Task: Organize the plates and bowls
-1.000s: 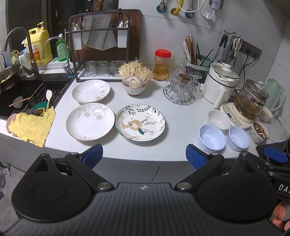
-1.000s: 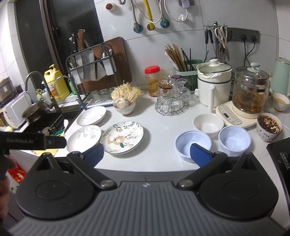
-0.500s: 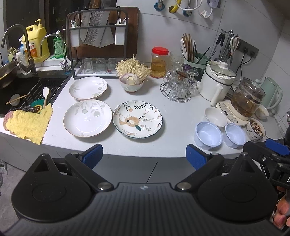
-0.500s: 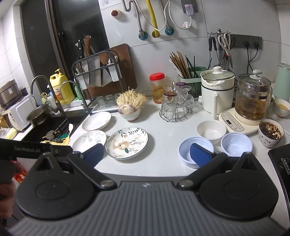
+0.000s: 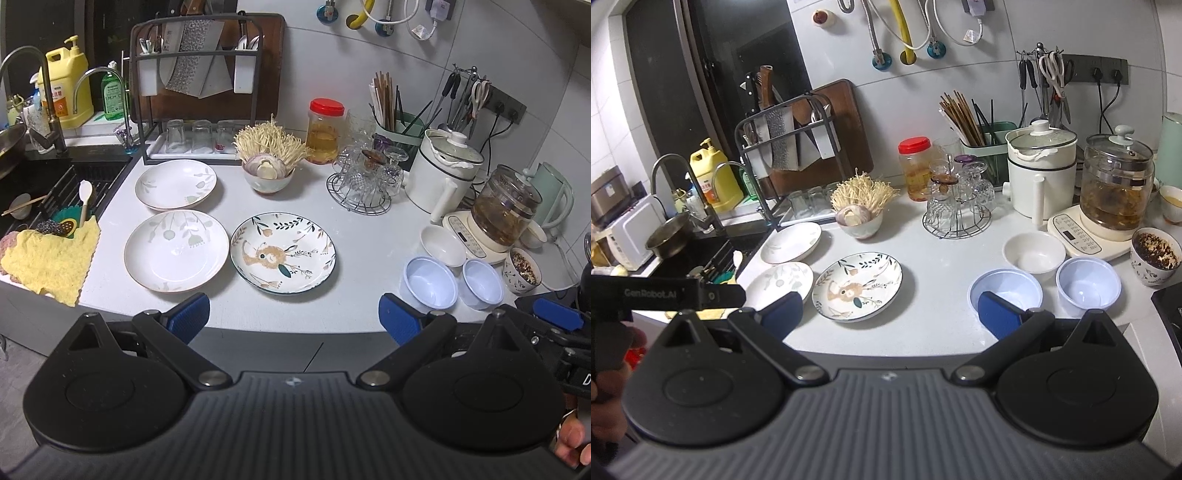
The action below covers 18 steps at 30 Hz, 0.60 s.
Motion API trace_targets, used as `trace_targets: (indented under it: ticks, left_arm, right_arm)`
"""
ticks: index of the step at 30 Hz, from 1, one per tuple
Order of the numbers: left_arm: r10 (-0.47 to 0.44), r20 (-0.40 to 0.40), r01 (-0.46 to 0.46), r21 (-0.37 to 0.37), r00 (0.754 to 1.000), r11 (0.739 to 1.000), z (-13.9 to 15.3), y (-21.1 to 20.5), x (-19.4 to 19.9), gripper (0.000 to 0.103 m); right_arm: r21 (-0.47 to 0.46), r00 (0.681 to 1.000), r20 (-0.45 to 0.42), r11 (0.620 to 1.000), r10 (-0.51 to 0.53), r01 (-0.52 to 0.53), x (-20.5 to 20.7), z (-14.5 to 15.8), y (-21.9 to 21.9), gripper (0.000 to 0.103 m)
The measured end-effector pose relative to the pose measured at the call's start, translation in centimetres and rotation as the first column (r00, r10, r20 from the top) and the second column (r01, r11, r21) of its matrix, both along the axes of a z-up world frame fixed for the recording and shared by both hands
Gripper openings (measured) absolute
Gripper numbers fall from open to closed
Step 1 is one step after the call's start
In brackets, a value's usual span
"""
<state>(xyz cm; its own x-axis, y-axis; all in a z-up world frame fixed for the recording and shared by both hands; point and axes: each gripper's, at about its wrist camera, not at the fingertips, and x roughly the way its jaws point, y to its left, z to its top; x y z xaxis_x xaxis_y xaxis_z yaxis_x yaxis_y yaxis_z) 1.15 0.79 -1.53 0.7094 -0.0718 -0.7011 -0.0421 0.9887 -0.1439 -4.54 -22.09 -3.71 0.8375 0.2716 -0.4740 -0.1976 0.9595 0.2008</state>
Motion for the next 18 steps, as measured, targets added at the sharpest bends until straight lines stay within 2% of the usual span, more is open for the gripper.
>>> trace_targets:
  ticks: [10,18]
  left_arm:
    - [-0.064,0.008,0.064,-0.033,0.998,0.997,-0.7,5.0,5.1,0.1]
    - [-0.111,0.002,0.111,-0.038,0.994,0.993,-1.4,8.9,9.3,0.1]
  right_arm:
    - [-0.028,0.999,0.04,0.999,-0.036,0.038,3.0,0.5,4.3,0.103]
    - [-0.02,0.997,0.023,0.997,-0.077,0.077,5.8,0.0,8.2,0.103]
